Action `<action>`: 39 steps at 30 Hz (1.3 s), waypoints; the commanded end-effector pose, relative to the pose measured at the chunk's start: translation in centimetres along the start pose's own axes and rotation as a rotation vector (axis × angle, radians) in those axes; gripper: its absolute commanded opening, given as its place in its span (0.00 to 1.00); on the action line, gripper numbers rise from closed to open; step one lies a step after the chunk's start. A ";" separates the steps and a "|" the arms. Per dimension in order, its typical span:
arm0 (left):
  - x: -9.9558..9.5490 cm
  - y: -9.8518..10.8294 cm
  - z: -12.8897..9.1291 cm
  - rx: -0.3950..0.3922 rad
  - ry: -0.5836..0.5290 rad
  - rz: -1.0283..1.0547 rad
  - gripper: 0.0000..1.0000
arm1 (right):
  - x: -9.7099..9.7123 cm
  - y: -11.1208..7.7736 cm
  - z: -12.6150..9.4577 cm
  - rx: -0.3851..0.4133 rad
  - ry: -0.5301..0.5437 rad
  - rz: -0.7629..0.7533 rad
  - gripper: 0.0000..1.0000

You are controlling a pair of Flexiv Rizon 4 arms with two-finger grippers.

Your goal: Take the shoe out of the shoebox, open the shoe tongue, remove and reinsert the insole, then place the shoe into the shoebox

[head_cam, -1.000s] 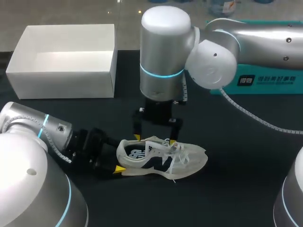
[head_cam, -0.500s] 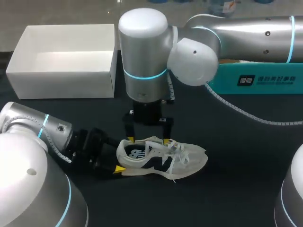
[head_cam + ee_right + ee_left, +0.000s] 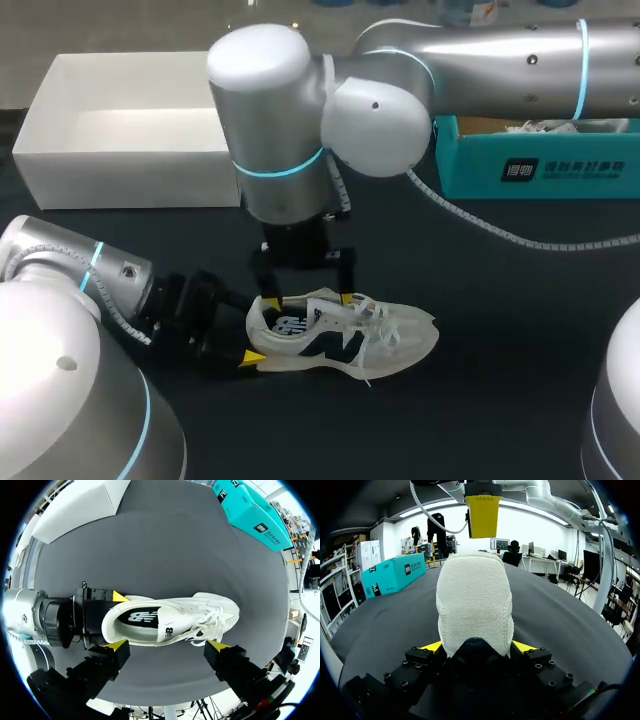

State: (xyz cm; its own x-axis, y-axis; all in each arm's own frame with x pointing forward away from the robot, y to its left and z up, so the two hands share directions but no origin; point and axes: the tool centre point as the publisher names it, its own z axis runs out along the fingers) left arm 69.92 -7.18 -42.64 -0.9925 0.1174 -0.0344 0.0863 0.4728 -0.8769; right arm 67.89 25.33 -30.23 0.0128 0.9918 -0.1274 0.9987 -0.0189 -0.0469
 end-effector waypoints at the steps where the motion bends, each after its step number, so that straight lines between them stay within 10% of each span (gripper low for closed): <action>1: 0.5 0.6 0.9 -0.004 0.000 0.000 0.00 | 0.9 -0.7 0.5 -0.037 -0.150 0.197 1.00; 39: 0.5 0.6 0.9 -0.004 0.000 0.000 0.00 | -2.3 0.2 4.2 -0.141 -0.130 0.381 1.00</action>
State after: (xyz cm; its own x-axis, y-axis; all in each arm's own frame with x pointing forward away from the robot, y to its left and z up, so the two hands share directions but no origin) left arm 69.92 -7.18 -42.64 -0.9925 0.1174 -0.0344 0.0863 0.4728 -0.8769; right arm 68.15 22.99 -33.83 -0.0781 0.9534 -0.2914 0.9955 0.0904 0.0290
